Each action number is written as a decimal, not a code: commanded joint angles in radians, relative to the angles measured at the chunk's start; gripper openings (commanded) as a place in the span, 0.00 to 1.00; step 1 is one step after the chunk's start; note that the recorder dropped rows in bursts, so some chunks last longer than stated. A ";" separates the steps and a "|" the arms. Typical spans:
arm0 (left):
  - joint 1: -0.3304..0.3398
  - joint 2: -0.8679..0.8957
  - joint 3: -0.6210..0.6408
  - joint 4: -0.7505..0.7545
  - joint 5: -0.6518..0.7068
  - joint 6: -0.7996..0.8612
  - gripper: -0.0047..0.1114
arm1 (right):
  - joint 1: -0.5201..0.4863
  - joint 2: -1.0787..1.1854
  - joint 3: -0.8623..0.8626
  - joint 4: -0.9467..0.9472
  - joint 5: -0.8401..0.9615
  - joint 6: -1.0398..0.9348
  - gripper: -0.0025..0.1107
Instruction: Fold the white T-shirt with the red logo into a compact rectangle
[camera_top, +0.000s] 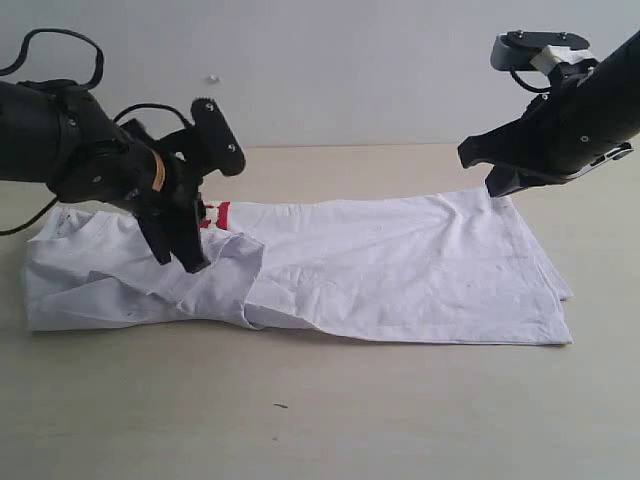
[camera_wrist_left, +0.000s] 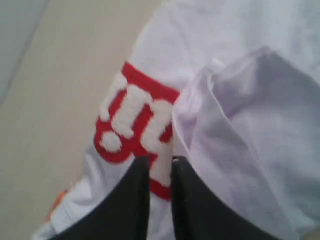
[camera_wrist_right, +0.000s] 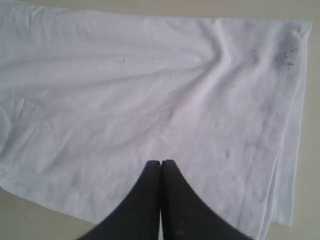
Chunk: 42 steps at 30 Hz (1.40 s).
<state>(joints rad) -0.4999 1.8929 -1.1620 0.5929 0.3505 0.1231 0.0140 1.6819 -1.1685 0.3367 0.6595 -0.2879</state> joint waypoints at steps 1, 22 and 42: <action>0.001 -0.012 -0.007 -0.228 0.142 0.072 0.05 | -0.002 -0.008 0.003 0.004 -0.004 -0.008 0.02; 0.001 0.096 -0.001 -0.149 0.111 -0.137 0.48 | -0.002 -0.008 0.003 0.056 0.007 -0.050 0.02; 0.012 0.096 -0.001 0.887 0.143 -0.924 0.37 | -0.002 -0.008 0.003 0.056 -0.001 -0.050 0.02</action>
<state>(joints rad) -0.4912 1.9917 -1.1620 1.4335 0.4721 -0.7211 0.0140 1.6819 -1.1685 0.3896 0.6658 -0.3278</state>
